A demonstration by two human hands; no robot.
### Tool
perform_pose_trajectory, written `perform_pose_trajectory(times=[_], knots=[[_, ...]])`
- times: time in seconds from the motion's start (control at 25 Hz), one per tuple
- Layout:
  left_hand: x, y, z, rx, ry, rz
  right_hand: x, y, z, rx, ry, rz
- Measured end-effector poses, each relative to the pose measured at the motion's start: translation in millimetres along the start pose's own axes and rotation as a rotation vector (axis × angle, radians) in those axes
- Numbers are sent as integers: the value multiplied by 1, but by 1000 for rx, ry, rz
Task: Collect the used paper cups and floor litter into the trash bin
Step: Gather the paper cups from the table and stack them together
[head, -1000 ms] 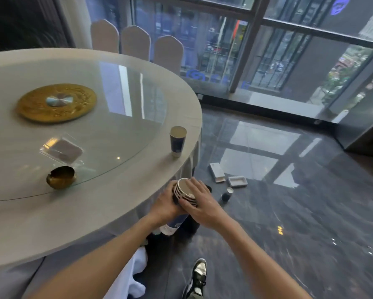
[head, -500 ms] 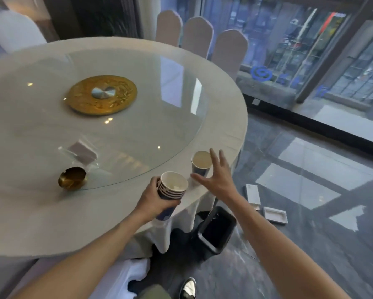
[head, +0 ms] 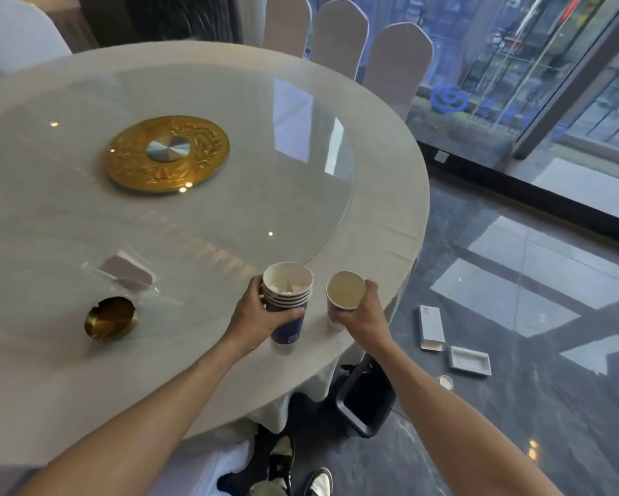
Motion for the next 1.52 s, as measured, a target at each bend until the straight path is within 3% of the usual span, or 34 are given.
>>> perform_pose_trajectory(times=[0.32,0.64,1.12,1.52], knots=[[94,33,58,-44,153,-137,8,-44,4,83,-14,-121],[130,86,68,-153,167,-254,29,-69,-6,104,13,-110],[103,161,51,-467,172,-86,45,-81,-15,210,94,146],[82,170,52,-617,86,3,43,-75,-21,193,125,245]])
Point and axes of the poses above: each hand's wrist, its own z-axis towards the middle knuckle, its own y-axis out of the palm, x = y × z, the point moved 6 cm from there along z, towards the middle knuckle, and after that the axes turned 1 degree about x, right-handed, at the moved point
